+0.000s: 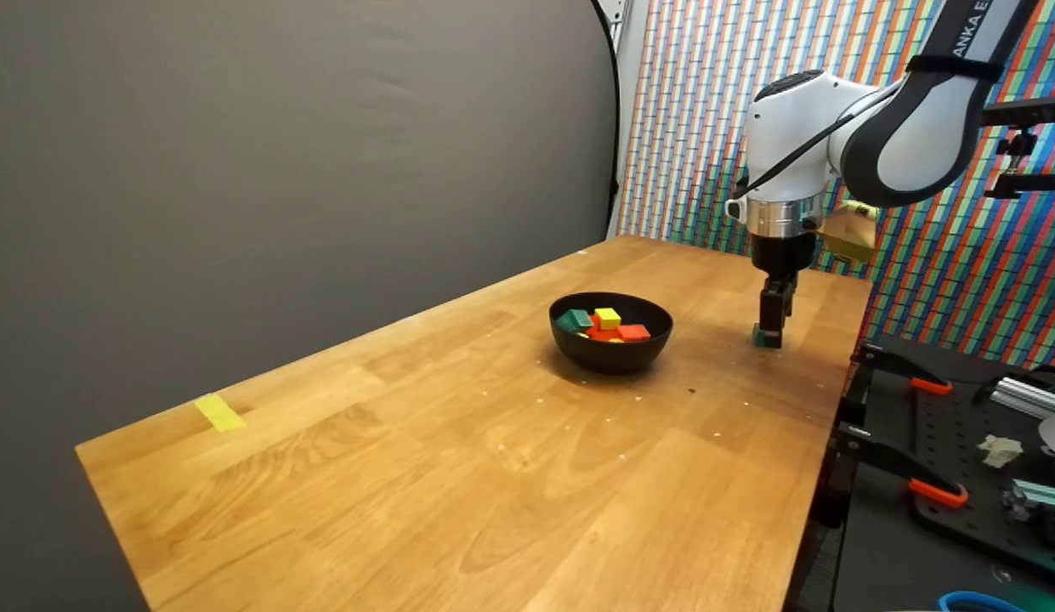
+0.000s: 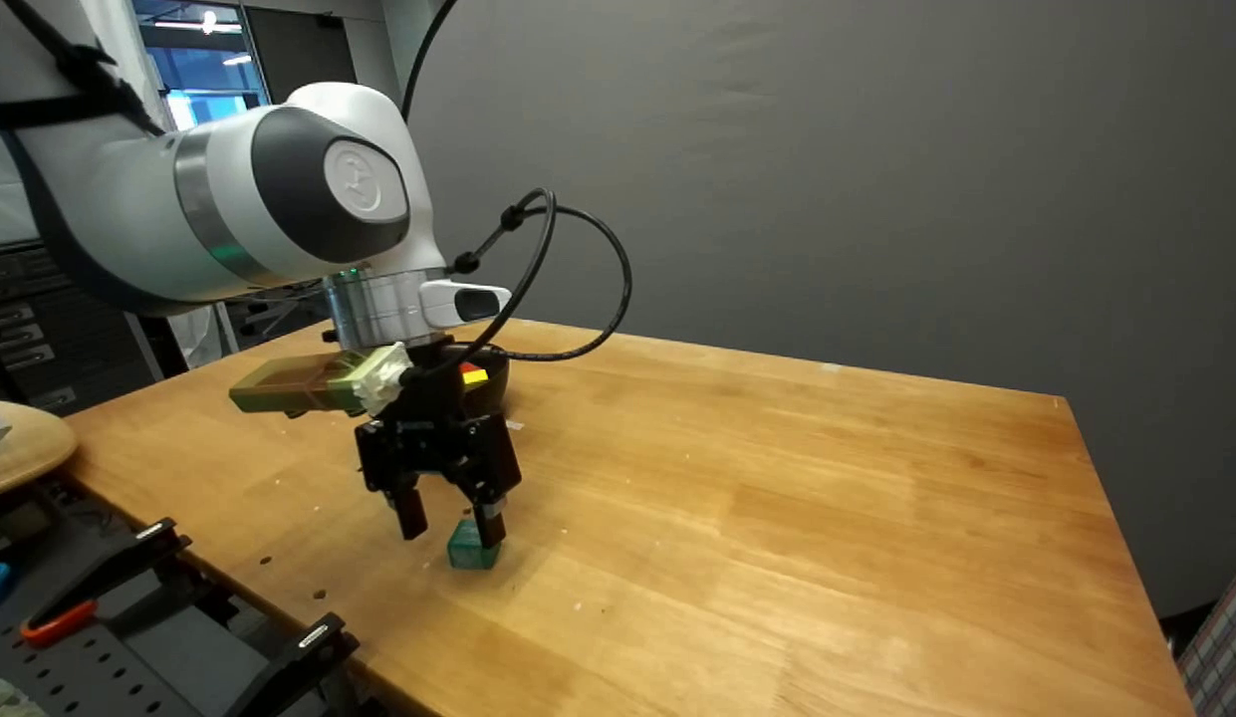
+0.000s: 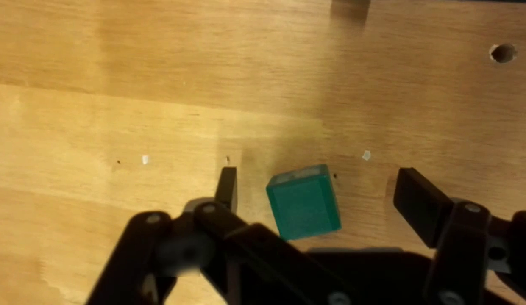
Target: Pick up all the blocks from the table and put them in the black bowl.
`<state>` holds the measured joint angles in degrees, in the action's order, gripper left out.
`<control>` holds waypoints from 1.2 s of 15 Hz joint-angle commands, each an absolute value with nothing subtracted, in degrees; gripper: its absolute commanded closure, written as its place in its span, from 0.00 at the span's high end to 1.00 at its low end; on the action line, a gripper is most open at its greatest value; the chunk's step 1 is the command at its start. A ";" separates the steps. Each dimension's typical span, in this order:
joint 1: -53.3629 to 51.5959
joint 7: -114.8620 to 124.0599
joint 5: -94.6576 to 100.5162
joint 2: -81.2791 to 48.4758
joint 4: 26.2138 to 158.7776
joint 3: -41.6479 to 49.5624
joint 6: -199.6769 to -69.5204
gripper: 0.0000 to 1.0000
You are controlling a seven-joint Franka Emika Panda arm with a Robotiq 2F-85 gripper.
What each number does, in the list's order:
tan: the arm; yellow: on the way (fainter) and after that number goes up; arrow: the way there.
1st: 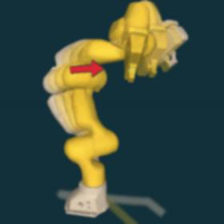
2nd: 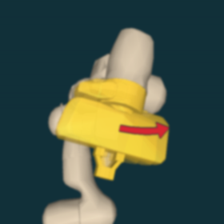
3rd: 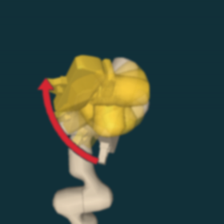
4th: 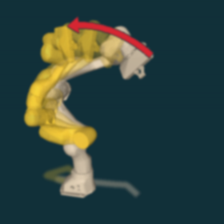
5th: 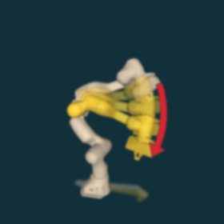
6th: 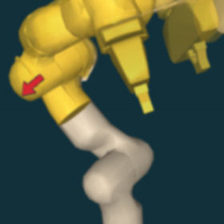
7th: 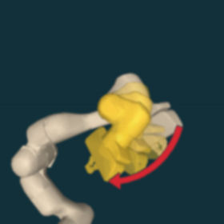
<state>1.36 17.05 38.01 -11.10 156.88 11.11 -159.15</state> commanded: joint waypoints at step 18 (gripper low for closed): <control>-7.02 31.81 37.33 4.15 155.22 2.75 -173.67 0.19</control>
